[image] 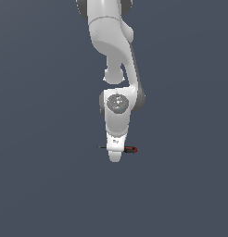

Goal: Pick up the object and move it to a goal position.

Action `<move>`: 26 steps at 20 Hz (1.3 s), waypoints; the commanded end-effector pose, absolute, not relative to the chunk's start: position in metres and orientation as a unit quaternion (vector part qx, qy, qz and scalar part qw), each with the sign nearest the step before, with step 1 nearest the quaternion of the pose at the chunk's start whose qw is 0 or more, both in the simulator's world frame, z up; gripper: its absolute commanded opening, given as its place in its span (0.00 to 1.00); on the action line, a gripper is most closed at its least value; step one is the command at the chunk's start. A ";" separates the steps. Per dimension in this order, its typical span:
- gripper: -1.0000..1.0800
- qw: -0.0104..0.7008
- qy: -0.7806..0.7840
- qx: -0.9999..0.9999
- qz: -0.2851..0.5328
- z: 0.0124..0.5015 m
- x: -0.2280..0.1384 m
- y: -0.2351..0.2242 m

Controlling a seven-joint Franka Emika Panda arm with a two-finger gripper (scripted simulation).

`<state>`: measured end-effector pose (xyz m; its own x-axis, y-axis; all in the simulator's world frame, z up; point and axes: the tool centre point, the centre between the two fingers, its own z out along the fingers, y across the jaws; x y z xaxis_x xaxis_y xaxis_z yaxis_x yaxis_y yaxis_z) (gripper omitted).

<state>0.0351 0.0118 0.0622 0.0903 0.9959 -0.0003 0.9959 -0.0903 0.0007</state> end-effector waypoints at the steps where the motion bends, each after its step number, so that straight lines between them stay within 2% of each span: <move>1: 0.96 0.000 0.675 0.738 0.000 0.055 0.035 0.012; 8: 0.96 0.000 0.676 0.737 0.000 0.021 0.034 0.012; 13: 0.96 0.000 0.676 0.737 0.000 0.015 0.035 0.012; 14: 0.00 0.000 0.676 0.737 0.000 0.015 0.035 0.012; 26: 0.00 0.000 0.676 0.737 0.000 0.015 0.034 0.012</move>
